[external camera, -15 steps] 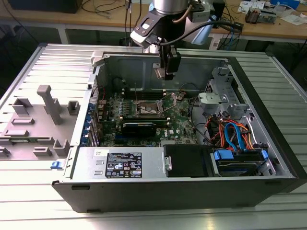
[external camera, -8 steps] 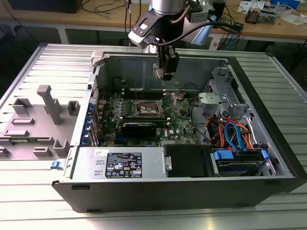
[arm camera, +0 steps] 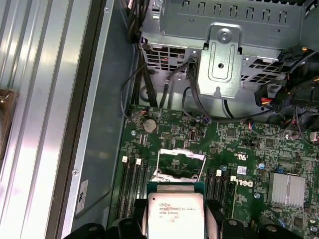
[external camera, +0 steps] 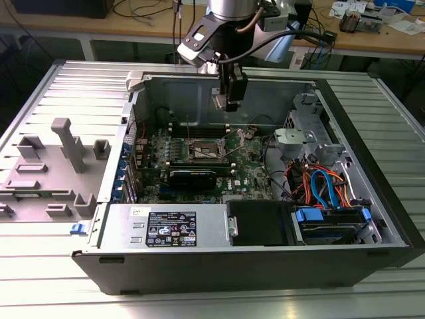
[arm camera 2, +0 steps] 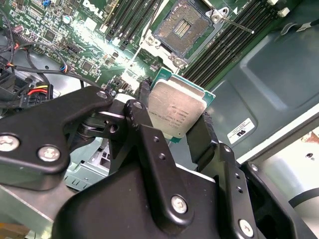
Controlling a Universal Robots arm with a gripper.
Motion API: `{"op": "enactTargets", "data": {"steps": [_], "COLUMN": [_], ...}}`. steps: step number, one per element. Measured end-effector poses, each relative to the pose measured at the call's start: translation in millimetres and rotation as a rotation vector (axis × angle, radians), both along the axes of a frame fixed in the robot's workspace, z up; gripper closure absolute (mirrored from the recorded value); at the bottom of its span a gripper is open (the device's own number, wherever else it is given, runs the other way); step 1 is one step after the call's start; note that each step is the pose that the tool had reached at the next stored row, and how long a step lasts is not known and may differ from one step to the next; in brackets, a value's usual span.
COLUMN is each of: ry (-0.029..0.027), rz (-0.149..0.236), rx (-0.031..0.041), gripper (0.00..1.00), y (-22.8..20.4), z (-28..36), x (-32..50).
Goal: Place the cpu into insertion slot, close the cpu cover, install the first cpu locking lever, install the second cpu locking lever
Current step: 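Place the cpu into insertion slot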
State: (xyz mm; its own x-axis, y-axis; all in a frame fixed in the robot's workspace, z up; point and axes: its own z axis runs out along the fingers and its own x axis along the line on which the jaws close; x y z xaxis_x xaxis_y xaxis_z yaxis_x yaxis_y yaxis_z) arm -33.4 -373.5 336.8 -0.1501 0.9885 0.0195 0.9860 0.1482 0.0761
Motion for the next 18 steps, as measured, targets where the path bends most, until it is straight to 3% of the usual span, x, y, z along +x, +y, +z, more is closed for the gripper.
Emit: {"op": "enactTargets", "data": {"steps": [5,8,11,12,13,16,18], "ry": [0.0001,0.0007,0.0067,0.014,0.0172,0.0227,0.0233], "rz": [-0.005,-0.03,-0.066,-0.081,-0.082,-0.083,-0.083], "rx": [0.0001,0.0001,0.0,-0.0003,-0.0004,-0.0007,-0.0008], "gripper": [0.46,0.46,0.46,0.46,0.46,0.46,0.46], "y": [-0.7,-0.7,-0.5,-0.5,-0.5,-0.5,-0.5], "z": [-1.4,-4.6,-8.7,-10.3,-10.9,-12.5,-12.7], "x": [-0.3,-0.8,-0.9,-1.1,-2.4,-8.0,-8.7]}}
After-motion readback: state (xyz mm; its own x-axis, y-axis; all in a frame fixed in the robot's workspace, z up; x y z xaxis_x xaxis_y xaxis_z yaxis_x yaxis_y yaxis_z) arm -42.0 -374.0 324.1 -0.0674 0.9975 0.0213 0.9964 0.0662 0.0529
